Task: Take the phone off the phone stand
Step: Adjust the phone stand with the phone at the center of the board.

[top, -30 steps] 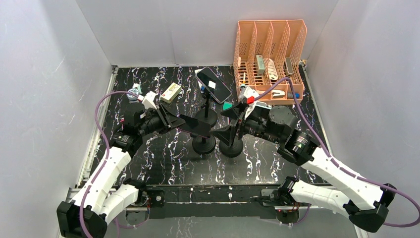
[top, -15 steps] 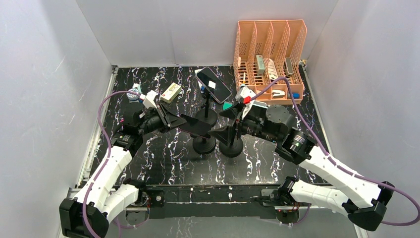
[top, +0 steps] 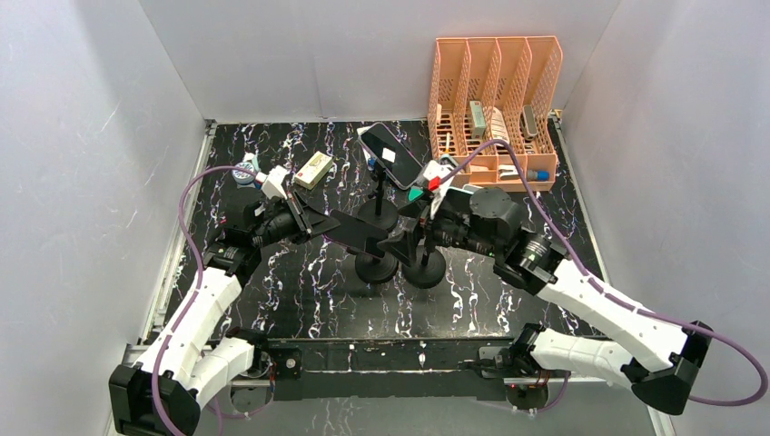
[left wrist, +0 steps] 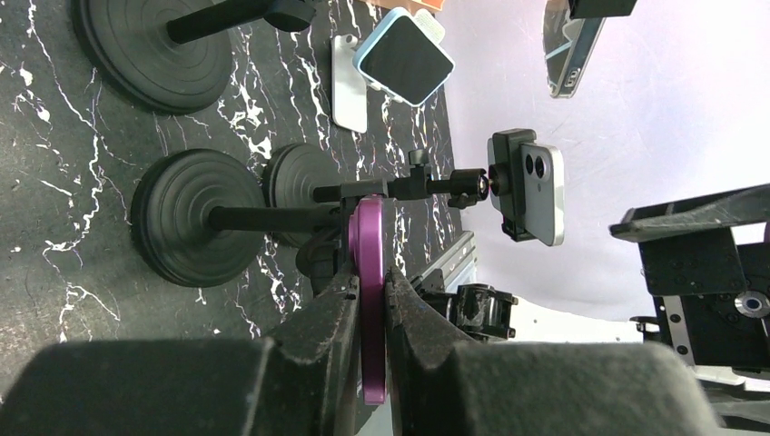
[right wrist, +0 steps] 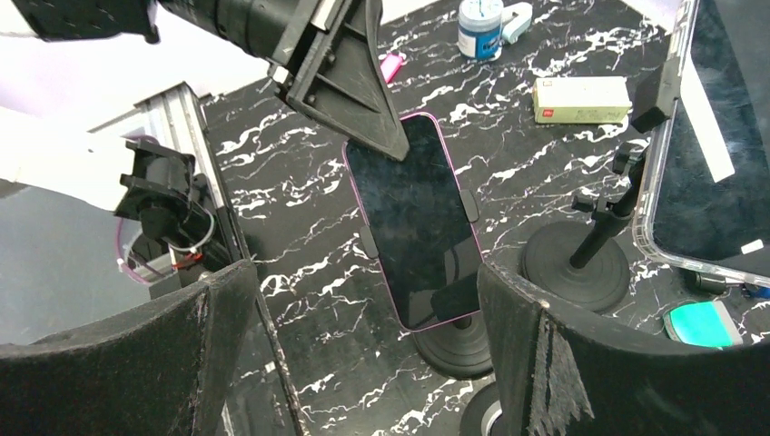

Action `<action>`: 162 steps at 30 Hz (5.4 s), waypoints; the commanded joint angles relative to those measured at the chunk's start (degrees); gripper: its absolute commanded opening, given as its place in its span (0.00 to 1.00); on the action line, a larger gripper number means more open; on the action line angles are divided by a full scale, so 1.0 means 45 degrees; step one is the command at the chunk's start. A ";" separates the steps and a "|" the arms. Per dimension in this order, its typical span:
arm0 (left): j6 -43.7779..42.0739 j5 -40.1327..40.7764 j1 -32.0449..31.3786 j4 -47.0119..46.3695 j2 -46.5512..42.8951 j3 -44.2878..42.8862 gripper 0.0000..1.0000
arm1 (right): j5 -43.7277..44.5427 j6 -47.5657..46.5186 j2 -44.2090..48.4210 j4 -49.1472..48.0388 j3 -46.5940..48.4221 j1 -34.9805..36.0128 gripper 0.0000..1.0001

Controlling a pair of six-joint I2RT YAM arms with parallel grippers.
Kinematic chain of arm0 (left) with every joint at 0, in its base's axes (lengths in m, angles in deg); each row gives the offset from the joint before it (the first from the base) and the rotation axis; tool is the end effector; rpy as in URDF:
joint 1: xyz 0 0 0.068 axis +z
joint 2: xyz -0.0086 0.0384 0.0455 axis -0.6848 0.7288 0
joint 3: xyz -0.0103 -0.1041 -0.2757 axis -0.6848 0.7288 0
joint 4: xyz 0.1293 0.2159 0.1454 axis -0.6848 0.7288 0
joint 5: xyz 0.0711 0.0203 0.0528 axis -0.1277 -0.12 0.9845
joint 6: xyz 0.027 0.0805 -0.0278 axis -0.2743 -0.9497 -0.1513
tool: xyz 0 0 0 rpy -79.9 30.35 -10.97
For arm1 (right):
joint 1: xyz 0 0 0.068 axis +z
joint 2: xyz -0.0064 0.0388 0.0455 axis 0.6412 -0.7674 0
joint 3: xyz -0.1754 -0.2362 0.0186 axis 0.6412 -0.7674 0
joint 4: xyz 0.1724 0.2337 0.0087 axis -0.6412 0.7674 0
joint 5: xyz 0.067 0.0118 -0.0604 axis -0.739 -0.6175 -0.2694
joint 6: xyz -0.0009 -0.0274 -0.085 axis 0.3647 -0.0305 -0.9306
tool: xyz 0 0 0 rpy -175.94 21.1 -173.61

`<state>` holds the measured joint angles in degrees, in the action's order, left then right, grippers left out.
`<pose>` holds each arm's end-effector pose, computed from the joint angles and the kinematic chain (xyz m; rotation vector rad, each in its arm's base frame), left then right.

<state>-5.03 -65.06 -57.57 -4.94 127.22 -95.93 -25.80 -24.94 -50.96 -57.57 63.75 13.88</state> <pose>0.2448 -0.1096 0.3025 -0.1463 2.0150 -1.2997 0.1530 0.2342 0.4077 -0.8214 1.5232 0.9575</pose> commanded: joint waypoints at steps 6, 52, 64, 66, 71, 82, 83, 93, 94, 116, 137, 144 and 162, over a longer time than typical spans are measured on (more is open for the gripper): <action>-0.0940 -0.1154 0.0083 0.0942 -0.0370 -0.1208 0.00 | 0.0130 -0.1434 -0.1836 0.1467 0.2412 0.0142 0.99; -0.1170 -0.1572 0.0092 0.1906 -0.0536 -0.1849 0.00 | 0.1858 -0.2744 -0.6565 -0.0340 0.3324 0.2175 0.99; -0.1210 -0.1597 0.0084 0.1851 -0.0681 -0.1635 0.00 | 0.2189 -0.2645 -0.7098 -0.0188 0.3502 0.2175 0.91; -0.1183 -0.1559 0.0083 0.1833 -0.0682 -0.1660 0.00 | 0.2150 -0.2646 -0.7091 -0.0180 0.3478 0.2174 0.84; -0.1165 -0.1468 0.0083 0.1791 -0.0649 -0.1855 0.14 | 0.2015 -0.2594 -0.6968 -0.0208 0.3397 0.2175 0.69; -0.1745 0.1494 0.0088 0.3190 -0.0838 -0.3256 0.52 | 0.2345 -0.2034 -0.6545 -0.0060 0.3309 0.2158 0.55; -0.1892 0.2187 0.0084 0.3591 -0.0921 -0.3506 0.52 | 0.2536 -0.1912 -0.6525 0.0004 0.3360 0.2170 0.55; -0.1912 0.8448 0.0083 0.5285 -0.2258 -0.3441 0.79 | 0.4675 0.0210 -0.6603 0.0608 0.3845 0.2175 0.52; -0.1925 0.8547 0.0083 0.5201 -0.2373 -0.3241 0.81 | 0.4944 0.0419 -0.6632 0.0664 0.3912 0.2175 0.52; -0.3220 0.2326 -0.0051 0.0802 -0.3702 0.1655 0.78 | 0.6829 0.2226 -0.6943 0.0816 0.4331 0.2175 0.52; -0.0789 0.1451 -0.1969 -0.5449 -0.3595 0.4371 0.69 | 0.6718 0.3075 -0.7147 0.0571 0.4430 0.2173 0.53; -0.1312 0.2530 -0.2943 -0.5492 -0.2717 0.4203 0.62 | 0.6699 0.3189 -0.7109 0.0603 0.4449 0.2165 0.53; -0.0964 0.3835 -0.3120 -0.7304 -0.3213 0.5220 0.47 | 0.6313 0.3870 -0.7235 0.0476 0.4443 0.2175 0.52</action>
<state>-9.56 -49.96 -71.40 -32.64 112.48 -73.24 5.13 -11.37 -83.68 -51.60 80.49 22.86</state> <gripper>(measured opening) 0.482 0.809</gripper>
